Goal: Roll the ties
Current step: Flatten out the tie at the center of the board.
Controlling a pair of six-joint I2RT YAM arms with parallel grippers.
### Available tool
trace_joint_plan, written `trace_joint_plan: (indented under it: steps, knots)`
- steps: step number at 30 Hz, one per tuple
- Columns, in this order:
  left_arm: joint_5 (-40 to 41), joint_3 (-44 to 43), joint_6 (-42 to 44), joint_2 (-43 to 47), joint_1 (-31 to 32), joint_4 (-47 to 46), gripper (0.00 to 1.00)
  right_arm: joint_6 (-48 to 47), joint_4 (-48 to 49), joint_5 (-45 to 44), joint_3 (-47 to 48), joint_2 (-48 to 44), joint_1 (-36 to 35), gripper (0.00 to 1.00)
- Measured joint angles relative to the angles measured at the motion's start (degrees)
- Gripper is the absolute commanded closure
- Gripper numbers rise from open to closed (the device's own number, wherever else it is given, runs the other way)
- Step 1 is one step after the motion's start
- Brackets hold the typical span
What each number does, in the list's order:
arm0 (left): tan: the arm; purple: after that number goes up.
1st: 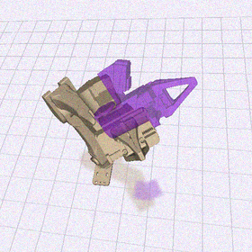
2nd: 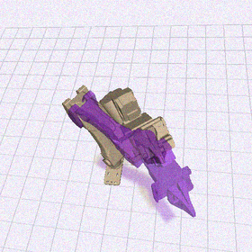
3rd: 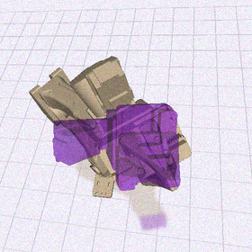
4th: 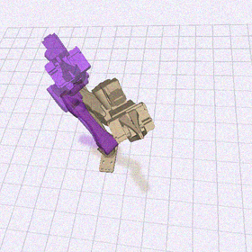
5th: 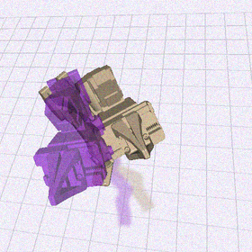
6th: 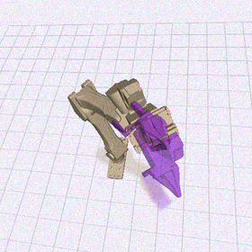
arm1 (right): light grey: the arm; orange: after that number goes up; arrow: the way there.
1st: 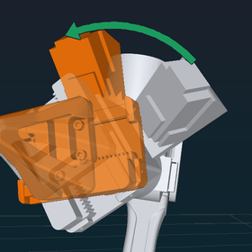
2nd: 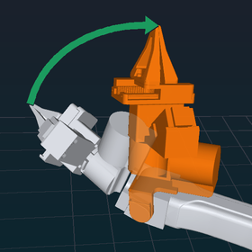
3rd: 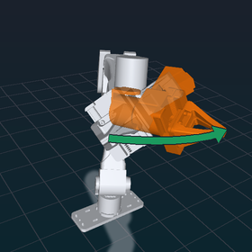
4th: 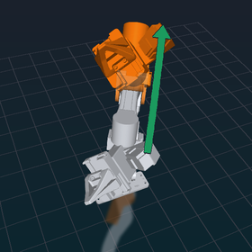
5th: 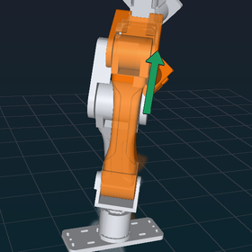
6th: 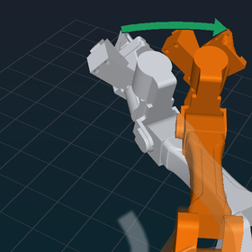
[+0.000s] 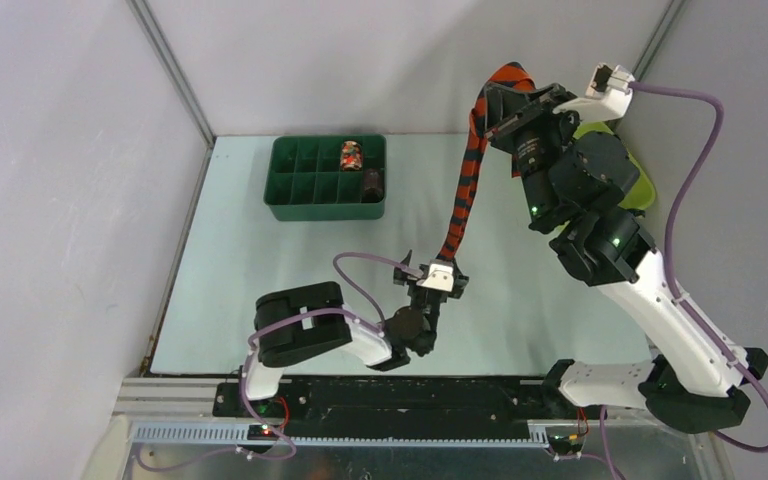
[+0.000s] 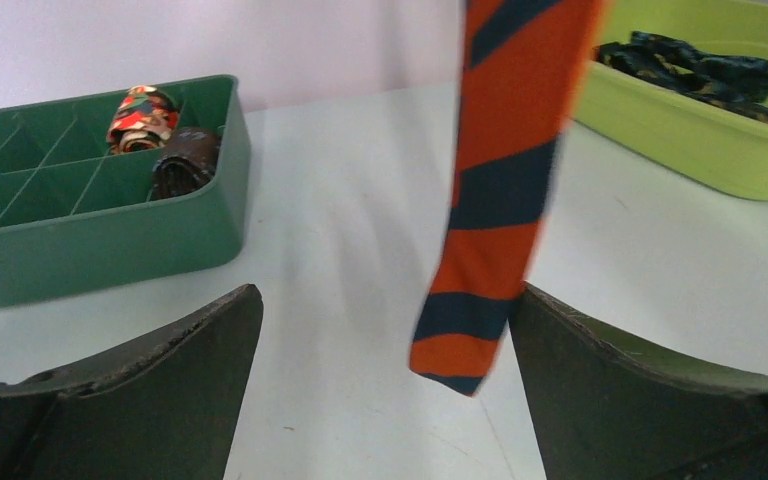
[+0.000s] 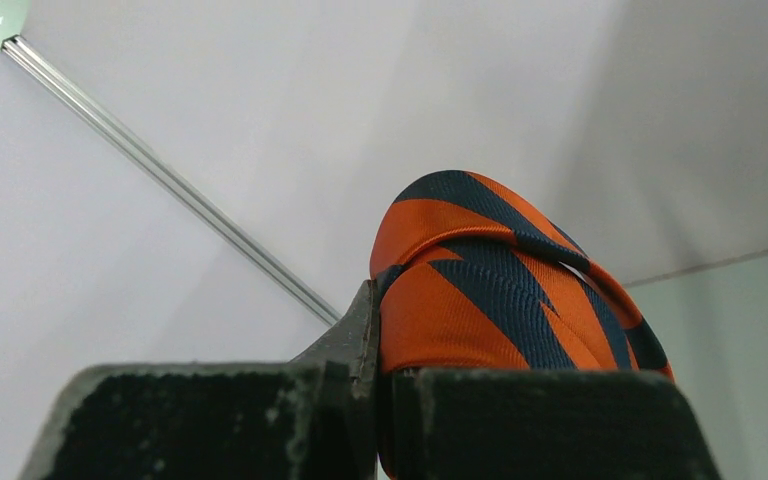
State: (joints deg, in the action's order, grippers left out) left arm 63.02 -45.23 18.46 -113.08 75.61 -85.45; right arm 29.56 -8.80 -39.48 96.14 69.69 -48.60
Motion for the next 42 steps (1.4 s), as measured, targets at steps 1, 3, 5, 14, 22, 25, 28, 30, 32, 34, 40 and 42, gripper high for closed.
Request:
trace_joint_plan:
  steps: [1,3,5,14,22,25,28,30,32,34,40,42]
  knots:
    - [0.28,0.0,-0.02,-0.11,-0.48,0.0,0.0,0.0,0.04,0.0,-0.17,-0.42,-0.07,1.0]
    - [0.9,0.0,-0.24,-0.15,-1.33,-0.02,0.0,-0.02,0.22,0.0,-0.52,-1.22,-0.15,1.0]
    - [1.36,0.0,-0.52,-0.15,-2.29,-0.04,0.0,0.0,0.5,0.0,-0.87,-1.95,-0.24,1.0]
    - [2.47,0.0,-1.09,-0.35,-6.99,-0.07,0.0,0.83,0.66,0.35,-3.61,-5.03,-0.59,1.0]
    - [3.26,0.04,-1.62,-0.44,-10.21,-0.15,0.03,1.84,-0.59,0.7,-6.58,-8.7,-0.66,1.0]
    - [3.89,1.44,-2.16,-0.22,-11.23,-0.2,0.04,2.12,-1.46,0.85,-8.24,-11.08,-0.31,1.0]
    - [4.83,4.87,-3.06,0.81,-12.57,-0.17,0.04,2.91,-3.17,1.29,-9.62,-13.75,0.57,1.0]
    - [5.42,6.36,-3.48,1.57,-13.35,-0.15,0.04,3.56,-4.39,1.38,-10.8,-15.89,1.73,1.0]
    - [6.43,8.74,-4.07,3.87,-14.95,-0.15,0.04,4.33,-5.57,1.38,-11.93,-17.84,2.93,1.0]
    - [7.19,10.45,-4.55,6.03,-16.09,-0.17,0.04,5.07,-7.1,1.31,-13.35,-19.76,4.96,1.0]
    - [9.09,16.57,-5.35,13.9,-18.34,-0.37,0.02,9.22,-13.14,3.72,-17.18,-23.85,16.41,1.0]
    - [9.6,18.49,-5.44,16.55,-18.56,-0.35,0.01,10.69,-14.86,5.7,-19.04,-24.37,20.98,1.0]
